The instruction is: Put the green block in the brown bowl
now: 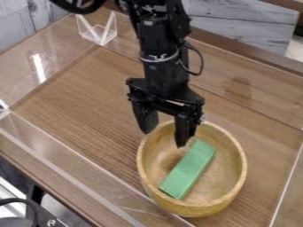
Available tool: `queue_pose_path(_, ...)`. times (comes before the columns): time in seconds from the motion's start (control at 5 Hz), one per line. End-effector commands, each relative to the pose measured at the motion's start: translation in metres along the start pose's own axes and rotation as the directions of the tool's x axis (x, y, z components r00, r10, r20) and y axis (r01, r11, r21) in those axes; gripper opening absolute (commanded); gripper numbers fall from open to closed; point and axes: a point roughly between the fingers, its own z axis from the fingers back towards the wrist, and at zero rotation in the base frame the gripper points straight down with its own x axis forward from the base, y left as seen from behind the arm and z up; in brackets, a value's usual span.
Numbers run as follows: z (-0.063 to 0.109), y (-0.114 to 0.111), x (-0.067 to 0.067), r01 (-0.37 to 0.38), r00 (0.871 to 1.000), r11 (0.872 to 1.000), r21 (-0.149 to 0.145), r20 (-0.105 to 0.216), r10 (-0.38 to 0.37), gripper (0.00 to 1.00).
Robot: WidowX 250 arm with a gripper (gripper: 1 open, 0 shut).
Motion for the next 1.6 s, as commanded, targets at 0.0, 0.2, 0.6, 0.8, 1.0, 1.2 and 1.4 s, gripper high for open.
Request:
queue_pose_path(0.0,0.01,0.004,0.013,0.007,0.999,1.0,0.006,0.054,-0.007,1.0)
queue_pose_path(0.2,0.008,0.008,0.014,0.0,0.998,1.0,0.006,0.056,-0.001,1.0)
queue_pose_path(0.6,0.002,0.014,0.017,-0.013,0.998,1.0,0.005,0.058,0.013,1.0)
queue_pose_path(0.8,-0.002,0.018,0.018,-0.02,0.998,1.0,0.004,0.058,0.02,1.0)
queue_pose_path(1.0,-0.005,0.021,0.02,-0.027,0.998,1.0,0.003,0.059,0.027,1.0)
queue_pose_path(1.2,-0.009,0.023,0.021,-0.033,0.998,0.999,0.002,0.059,0.033,1.0)
queue_pose_path(1.4,-0.013,0.026,0.022,-0.04,0.997,0.999,0.002,0.06,0.04,1.0)
